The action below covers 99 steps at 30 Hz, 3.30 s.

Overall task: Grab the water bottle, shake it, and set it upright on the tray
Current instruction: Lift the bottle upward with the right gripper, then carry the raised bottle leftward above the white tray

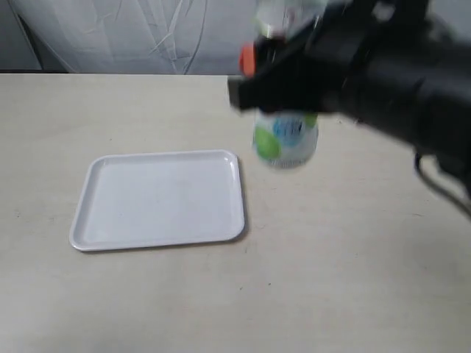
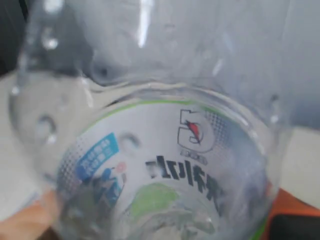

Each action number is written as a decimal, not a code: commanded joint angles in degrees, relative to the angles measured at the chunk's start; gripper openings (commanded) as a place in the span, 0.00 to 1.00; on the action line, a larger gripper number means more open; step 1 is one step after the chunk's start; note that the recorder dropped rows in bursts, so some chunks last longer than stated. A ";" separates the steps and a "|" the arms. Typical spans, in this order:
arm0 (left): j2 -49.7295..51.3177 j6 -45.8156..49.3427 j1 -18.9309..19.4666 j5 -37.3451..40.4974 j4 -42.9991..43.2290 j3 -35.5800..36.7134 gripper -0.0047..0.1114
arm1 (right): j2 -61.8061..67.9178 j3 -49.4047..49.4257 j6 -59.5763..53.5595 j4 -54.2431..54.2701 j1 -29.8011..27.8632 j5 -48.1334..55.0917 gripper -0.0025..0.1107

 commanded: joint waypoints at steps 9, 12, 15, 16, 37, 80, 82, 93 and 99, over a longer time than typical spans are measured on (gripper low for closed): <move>-0.26 -0.20 -0.02 0.09 -0.34 0.21 0.04 | -7.26 -5.40 -3.56 0.32 2.11 0.52 0.01; -0.26 -0.20 -0.02 0.09 -0.34 0.21 0.04 | -6.46 -3.53 -3.44 0.32 2.11 -2.44 0.01; -0.26 -0.20 -0.02 0.09 -0.34 0.21 0.04 | -2.81 3.18 2.17 0.32 2.11 0.49 0.01; -0.26 -0.20 -0.02 0.09 -0.34 0.21 0.04 | -1.62 4.90 3.85 0.32 2.11 2.73 0.01; -0.26 -0.20 -0.02 0.09 -0.34 0.21 0.04 | -2.38 4.41 6.45 0.32 2.57 4.07 0.01; -0.26 -0.20 -0.02 0.09 -0.19 0.21 0.04 | -1.40 -1.22 -1.75 0.32 2.52 5.45 0.01; -0.26 -0.20 -0.02 0.09 -0.08 0.21 0.04 | -0.47 -1.42 9.22 0.32 2.52 -1.65 0.01; -0.26 -0.20 -0.02 0.09 -0.08 0.21 0.04 | -3.26 -7.13 -3.69 0.32 2.52 -3.31 0.01; -0.26 -0.20 -0.02 0.09 -0.08 0.21 0.04 | 4.18 4.60 4.95 0.32 2.52 -0.67 0.01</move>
